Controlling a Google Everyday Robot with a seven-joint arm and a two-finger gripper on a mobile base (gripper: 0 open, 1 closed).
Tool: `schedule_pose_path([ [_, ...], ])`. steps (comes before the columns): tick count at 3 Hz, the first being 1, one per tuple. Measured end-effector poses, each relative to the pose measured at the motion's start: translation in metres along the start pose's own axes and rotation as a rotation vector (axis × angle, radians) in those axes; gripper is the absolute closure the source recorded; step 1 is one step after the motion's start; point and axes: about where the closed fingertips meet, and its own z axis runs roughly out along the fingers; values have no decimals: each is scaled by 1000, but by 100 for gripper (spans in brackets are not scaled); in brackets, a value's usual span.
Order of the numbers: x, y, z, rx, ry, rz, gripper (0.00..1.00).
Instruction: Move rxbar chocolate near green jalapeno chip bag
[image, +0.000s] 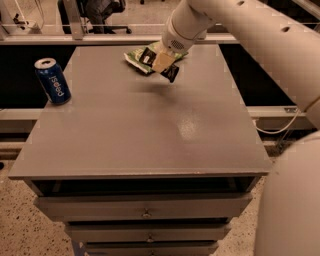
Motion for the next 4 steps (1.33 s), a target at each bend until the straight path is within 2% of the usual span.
schedule_pose_path([
  [1,15,-25,40,-2,14,-3,100],
  [2,29,-41,61,-2,38,-2,84],
  [4,52,-54,61,0,84,-9,37],
])
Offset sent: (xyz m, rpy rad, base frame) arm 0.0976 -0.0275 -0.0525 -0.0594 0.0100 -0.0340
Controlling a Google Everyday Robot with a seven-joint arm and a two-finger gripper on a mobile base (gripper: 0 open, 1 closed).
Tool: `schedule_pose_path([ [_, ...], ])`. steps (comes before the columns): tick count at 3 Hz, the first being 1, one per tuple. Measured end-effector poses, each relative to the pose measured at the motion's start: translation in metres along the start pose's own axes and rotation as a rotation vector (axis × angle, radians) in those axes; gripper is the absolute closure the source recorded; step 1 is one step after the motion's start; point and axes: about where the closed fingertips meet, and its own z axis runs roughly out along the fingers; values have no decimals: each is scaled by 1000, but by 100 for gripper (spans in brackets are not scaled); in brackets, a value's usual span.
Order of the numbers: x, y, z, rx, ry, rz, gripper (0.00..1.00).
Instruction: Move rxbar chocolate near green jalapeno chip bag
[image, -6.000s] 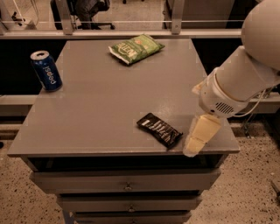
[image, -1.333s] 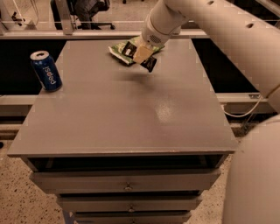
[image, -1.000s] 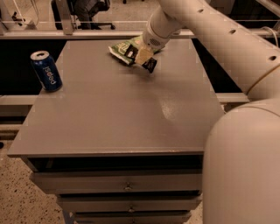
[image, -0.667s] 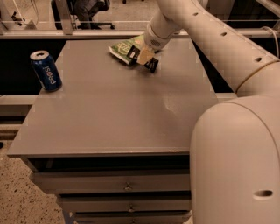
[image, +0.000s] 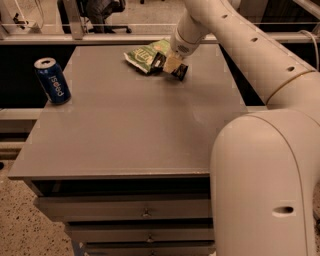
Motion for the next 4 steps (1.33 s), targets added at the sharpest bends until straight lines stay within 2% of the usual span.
schedule_pose_path([
  [1,7,-1,-3,-5,11,-2,14],
  [2,11,-1,-5,-10,18,-3,0],
  [3,11,-1,-5,-10,18,-3,0],
  [4,17,0,-31,-14,-95,53,0],
])
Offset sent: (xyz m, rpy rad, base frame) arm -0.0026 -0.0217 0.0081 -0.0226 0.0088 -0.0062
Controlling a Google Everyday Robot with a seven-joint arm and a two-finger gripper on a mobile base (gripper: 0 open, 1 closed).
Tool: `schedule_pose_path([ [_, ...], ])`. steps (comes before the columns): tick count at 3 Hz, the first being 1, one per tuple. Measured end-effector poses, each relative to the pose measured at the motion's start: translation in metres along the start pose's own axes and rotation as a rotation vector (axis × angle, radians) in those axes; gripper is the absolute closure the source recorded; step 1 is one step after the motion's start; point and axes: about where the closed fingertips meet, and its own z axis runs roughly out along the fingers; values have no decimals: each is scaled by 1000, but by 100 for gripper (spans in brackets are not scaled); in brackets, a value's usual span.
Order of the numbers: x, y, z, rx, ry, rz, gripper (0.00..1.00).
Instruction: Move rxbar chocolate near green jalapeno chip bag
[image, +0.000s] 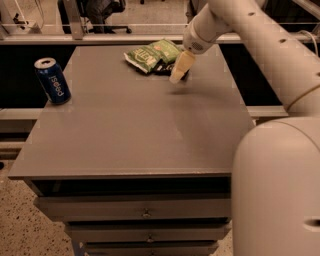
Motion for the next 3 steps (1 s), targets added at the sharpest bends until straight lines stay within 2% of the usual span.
schedule_pose_path([
  [1,8,-2,-70,40,-223,53,0],
  [2,38,3,-161,116,-446,81,0],
  [3,53,4,-168,126,-435,103,0],
])
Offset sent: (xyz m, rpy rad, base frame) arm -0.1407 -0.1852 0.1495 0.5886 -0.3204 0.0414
